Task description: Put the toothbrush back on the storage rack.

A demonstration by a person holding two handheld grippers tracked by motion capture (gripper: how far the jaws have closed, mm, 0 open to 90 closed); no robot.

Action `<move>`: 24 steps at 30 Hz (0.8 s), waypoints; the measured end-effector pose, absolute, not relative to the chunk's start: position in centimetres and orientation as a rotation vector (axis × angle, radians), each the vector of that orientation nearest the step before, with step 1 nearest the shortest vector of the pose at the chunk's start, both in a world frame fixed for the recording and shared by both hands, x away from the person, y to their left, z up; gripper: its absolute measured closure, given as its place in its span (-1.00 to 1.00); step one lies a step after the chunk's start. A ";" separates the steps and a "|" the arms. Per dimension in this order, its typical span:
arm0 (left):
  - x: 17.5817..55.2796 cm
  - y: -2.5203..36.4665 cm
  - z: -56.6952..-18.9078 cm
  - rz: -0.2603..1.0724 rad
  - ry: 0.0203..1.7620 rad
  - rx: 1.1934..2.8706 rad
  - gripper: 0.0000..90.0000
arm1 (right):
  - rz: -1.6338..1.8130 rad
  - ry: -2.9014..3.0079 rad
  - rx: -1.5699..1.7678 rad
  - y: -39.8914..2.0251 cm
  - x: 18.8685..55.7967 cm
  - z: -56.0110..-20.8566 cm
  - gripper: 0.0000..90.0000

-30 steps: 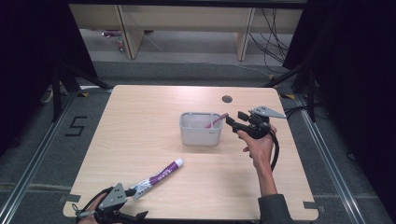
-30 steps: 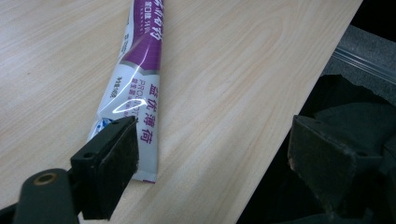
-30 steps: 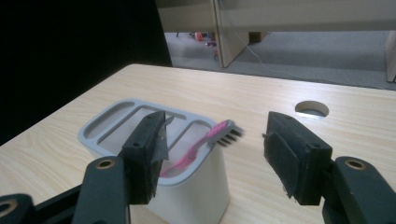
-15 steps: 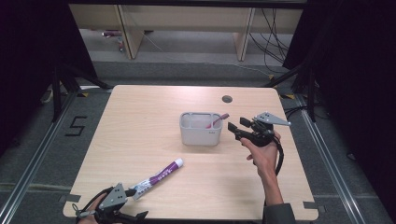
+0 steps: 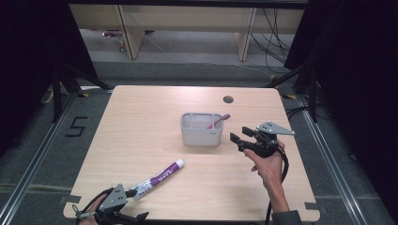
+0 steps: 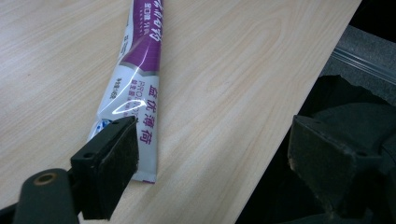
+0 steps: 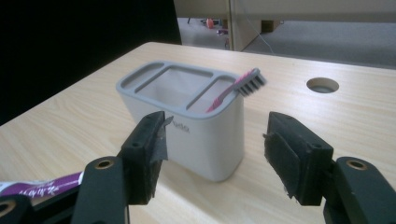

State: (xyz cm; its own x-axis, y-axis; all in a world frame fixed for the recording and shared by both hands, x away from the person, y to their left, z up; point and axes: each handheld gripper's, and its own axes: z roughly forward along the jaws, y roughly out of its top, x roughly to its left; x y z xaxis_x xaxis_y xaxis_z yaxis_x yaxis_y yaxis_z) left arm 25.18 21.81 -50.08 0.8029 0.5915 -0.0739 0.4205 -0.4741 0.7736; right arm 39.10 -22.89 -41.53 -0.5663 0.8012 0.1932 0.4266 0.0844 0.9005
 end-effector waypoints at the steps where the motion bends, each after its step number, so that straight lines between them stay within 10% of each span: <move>1: 25.2 21.8 -50.1 0.256 0.746 2.137 -0.65 | 1.473 2.025 1.222 -22.9 38.9 -41.6 -0.13; 24: 25.1 21.8 -50.0 0.256 0.749 2.124 -0.65 | 1.419 2.118 1.246 -23.6 34.6 -44.3 -0.15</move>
